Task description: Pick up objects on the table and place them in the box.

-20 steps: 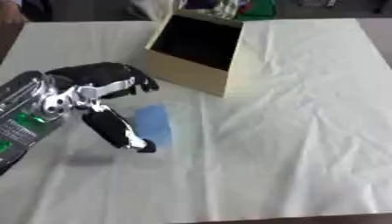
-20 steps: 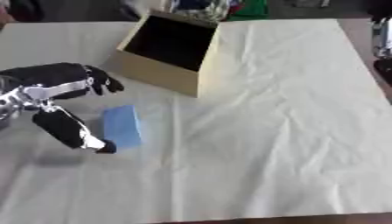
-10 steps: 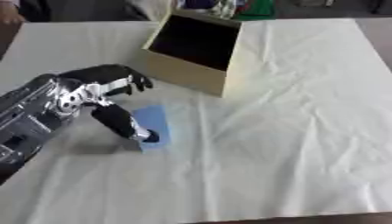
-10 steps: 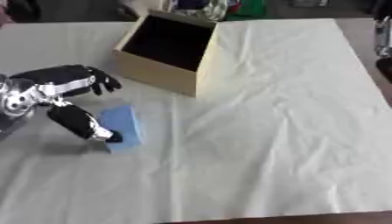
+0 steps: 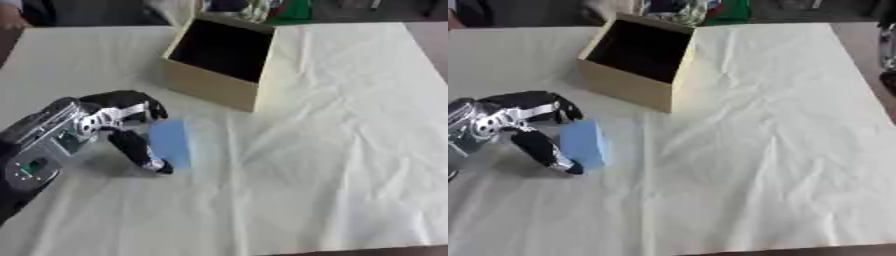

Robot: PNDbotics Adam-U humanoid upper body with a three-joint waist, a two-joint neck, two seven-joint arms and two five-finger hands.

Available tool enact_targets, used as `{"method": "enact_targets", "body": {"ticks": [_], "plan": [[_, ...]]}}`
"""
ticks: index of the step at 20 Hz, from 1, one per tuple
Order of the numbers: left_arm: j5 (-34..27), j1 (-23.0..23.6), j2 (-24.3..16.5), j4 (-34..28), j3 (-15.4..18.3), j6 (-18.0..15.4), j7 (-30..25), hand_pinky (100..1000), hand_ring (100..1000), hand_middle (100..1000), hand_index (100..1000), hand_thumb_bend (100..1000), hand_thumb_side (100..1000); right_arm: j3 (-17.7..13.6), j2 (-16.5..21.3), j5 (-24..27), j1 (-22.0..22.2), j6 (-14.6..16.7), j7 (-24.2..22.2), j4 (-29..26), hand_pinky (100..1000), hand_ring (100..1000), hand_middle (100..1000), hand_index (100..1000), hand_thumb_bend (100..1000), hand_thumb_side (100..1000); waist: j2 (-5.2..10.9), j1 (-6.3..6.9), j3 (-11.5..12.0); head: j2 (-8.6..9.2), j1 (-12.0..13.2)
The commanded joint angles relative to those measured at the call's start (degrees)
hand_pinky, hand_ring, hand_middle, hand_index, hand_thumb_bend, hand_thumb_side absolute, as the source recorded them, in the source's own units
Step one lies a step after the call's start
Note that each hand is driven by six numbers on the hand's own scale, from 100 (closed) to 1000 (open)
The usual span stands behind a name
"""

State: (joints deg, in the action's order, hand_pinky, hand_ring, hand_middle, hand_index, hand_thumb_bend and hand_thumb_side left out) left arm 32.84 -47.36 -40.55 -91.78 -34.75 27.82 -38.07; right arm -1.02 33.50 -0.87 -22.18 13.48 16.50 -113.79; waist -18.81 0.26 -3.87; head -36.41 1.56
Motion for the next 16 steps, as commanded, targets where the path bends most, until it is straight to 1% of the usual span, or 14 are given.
{"method": "enact_targets", "body": {"ticks": [1, 4, 5, 8, 11, 12, 13, 14, 16], "plan": [[0.59, -0.66, -0.28, 0.00, 0.49, 0.36, 0.52, 750, 706, 696, 805, 728, 347, -0.55, 0.84, 0.30, -0.51, -0.03, -0.06, -0.80, 753, 746, 721, 840, 100, 387, 0.06, 0.09, -0.07, 0.38, 0.20], [0.19, -0.66, -0.31, -0.33, 0.48, 0.93, 1.99, 699, 623, 603, 737, 674, 307, -0.58, 0.81, 0.26, -0.40, -0.10, -0.07, -0.80, 753, 746, 721, 840, 100, 388, 0.04, 0.05, -0.05, 0.29, 0.20], [-0.04, -0.74, -0.48, -0.92, 0.57, 1.12, 2.64, 678, 602, 581, 719, 627, 284, -0.60, 0.82, 0.23, -0.30, -0.14, -0.06, -0.80, 753, 746, 721, 840, 100, 388, 0.06, 0.05, 0.00, 0.23, 0.18], [-0.51, -0.94, -1.24, -3.25, 0.59, 1.72, 4.57, 652, 585, 564, 703, 592, 254, -0.62, 0.78, 0.17, -0.10, -0.29, -0.05, -0.80, 753, 746, 721, 840, 100, 389, 0.14, 0.06, 0.11, 0.18, 0.17], [-0.26, -1.01, -2.15, -5.26, 0.64, 1.85, 5.66, 644, 579, 559, 692, 550, 188, -0.62, 0.77, 0.15, 0.04, -0.37, -0.05, -0.80, 753, 747, 721, 841, 100, 390, 0.25, 0.07, 0.21, 0.19, 0.18], [-0.19, -1.00, -2.39, -5.77, 0.69, 1.88, 5.93, 643, 578, 557, 690, 547, 179, -0.63, 0.76, 0.14, 0.07, -0.40, -0.05, -0.80, 753, 747, 721, 841, 100, 390, 0.28, 0.08, 0.24, 0.21, 0.16], [-0.14, -0.99, -2.58, -6.17, 0.74, 1.91, 6.15, 637, 573, 551, 669, 533, 126, -0.63, 0.73, 0.14, 0.11, -0.44, -0.05, -0.80, 754, 747, 721, 841, 100, 391, 0.31, 0.09, 0.26, 0.23, 0.15], [-0.07, -0.98, -2.75, -6.50, 0.78, 1.91, 6.34, 634, 570, 548, 659, 522, 100, -0.63, 0.70, 0.13, 0.14, -0.48, -0.06, -0.80, 754, 747, 721, 841, 100, 391, 0.34, 0.10, 0.29, 0.25, 0.13], [-0.03, -0.84, -3.12, -7.09, 0.90, 1.93, 6.60, 631, 569, 543, 637, 513, 100, -0.64, 0.66, 0.13, 0.21, -0.55, -0.09, -0.80, 754, 747, 721, 841, 100, 391, 0.39, 0.10, 0.30, 0.25, 0.12]]}}
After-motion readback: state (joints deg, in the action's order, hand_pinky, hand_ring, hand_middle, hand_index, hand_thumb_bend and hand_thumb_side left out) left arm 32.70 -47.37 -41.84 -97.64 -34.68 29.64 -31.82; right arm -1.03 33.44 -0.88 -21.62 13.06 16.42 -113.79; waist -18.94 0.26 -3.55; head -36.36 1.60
